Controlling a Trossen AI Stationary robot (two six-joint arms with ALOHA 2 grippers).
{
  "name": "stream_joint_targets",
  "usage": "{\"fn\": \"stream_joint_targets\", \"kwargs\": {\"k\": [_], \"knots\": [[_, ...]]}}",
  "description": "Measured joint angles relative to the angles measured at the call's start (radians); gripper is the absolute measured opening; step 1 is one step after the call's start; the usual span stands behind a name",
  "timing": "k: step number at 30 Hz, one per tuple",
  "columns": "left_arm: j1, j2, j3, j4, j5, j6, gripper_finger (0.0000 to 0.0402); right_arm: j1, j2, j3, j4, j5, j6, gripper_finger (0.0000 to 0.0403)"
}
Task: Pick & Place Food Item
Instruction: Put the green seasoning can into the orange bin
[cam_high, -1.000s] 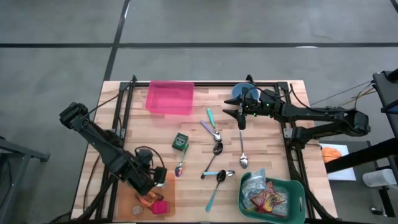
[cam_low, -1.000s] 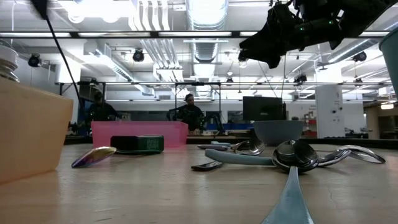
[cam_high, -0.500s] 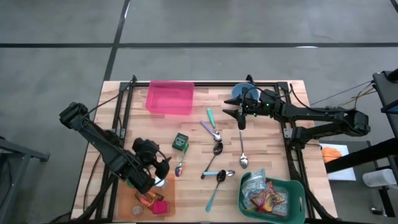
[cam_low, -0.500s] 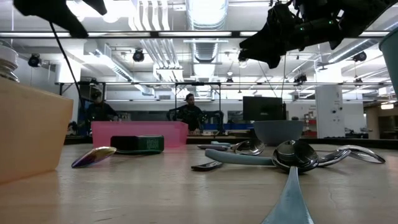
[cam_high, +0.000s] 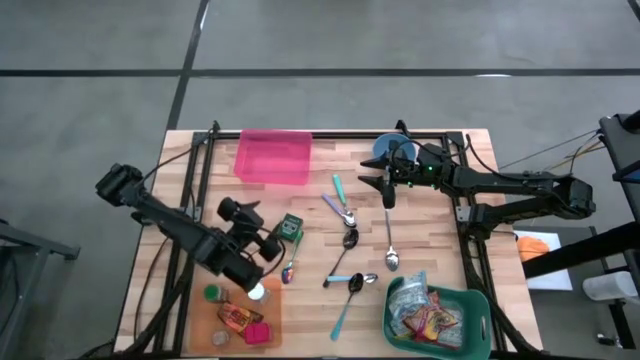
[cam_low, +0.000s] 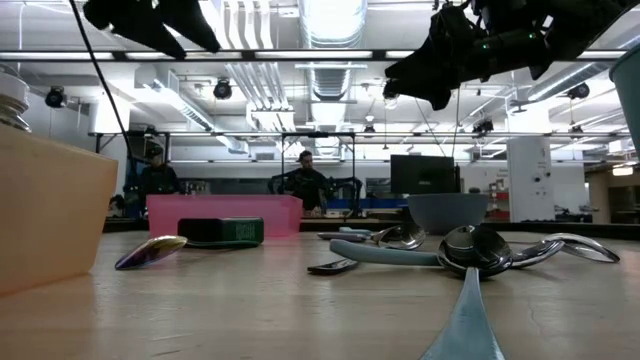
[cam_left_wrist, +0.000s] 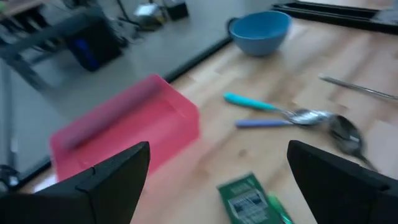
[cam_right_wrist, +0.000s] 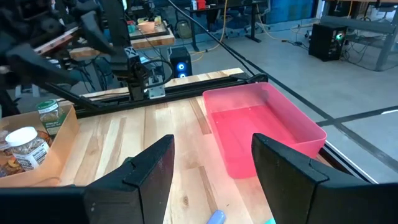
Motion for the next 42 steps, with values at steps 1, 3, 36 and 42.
{"fn": "stream_joint_targets", "kwargs": {"k": [1, 3, 36, 42], "knots": [[0.013, 0.000, -0.009, 0.000, -0.015, 0.003, 0.0383, 0.000, 0.000, 0.000, 0.000, 0.000, 0.000, 0.0211], [0.041, 0.000, -0.021, 0.003, -0.036, 0.004, 0.0383, 0.000, 0.000, 0.000, 0.000, 0.000, 0.000, 0.0211], [0.367, -0.001, -0.221, 0.734, 0.374, 0.634, 0.0383, 0.000, -0.001, 0.000, 0.000, 0.000, 0.000, 0.0211], [0.389, -0.001, -0.350, 0.889, 0.456, 0.532, 0.0383, 0.000, -0.001, 0.000, 0.000, 0.000, 0.000, 0.0211]]}}
